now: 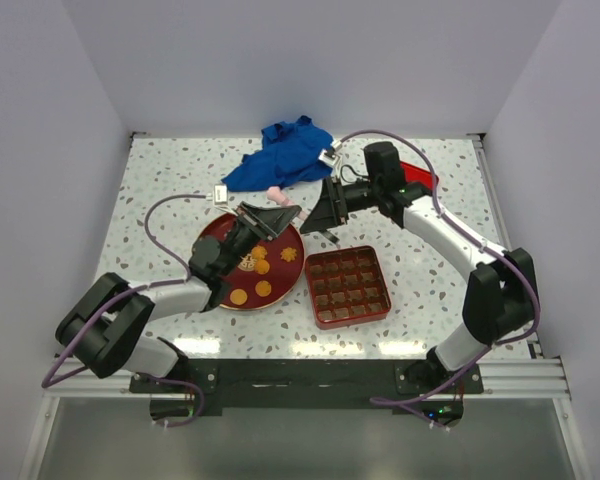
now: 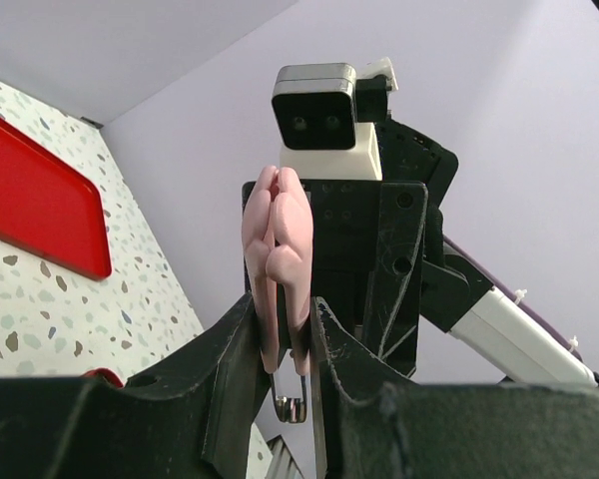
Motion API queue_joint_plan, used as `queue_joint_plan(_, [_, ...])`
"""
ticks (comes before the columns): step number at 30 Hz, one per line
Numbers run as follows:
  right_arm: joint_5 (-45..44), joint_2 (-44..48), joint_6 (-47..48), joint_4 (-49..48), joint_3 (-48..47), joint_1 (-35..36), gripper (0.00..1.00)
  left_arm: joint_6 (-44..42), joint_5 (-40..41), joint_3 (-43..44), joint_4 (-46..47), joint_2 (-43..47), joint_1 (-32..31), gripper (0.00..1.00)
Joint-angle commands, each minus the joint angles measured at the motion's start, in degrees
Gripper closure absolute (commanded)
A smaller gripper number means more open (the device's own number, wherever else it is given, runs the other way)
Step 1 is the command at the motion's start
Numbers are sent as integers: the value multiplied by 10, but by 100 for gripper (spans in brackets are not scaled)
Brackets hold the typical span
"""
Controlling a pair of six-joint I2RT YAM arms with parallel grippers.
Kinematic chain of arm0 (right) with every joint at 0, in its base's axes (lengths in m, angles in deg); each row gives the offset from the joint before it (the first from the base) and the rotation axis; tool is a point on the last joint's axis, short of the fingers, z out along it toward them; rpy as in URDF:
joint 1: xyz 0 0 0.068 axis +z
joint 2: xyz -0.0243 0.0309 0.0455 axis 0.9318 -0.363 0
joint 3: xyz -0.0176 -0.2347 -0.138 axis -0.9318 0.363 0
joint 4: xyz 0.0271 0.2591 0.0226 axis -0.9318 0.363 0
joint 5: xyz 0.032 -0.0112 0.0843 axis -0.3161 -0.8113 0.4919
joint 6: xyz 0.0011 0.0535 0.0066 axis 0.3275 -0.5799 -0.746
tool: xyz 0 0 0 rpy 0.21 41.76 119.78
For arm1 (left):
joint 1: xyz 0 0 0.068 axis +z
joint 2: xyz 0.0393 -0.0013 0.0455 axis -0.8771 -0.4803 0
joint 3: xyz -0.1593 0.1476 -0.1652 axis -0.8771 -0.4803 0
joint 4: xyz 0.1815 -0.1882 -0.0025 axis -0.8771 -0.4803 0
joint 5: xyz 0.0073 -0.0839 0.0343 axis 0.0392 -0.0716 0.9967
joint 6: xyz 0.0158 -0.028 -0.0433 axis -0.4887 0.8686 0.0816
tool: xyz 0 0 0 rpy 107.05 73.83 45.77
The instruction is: Pack the cookies
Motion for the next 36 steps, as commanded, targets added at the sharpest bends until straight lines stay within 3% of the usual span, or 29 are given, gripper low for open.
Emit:
queue_joint_plan(1, [19, 1, -25, -30, 5, 3, 48, 1, 48, 4, 274, -1, -4, 83])
queue_joint_plan(11, [20, 3, -26, -31, 10, 3, 55, -5, 69, -15, 280, 11, -3, 82])
queue_joint_plan(36, [29, 6, -47, -61, 21, 3, 59, -13, 92, -37, 276, 29, -2, 79])
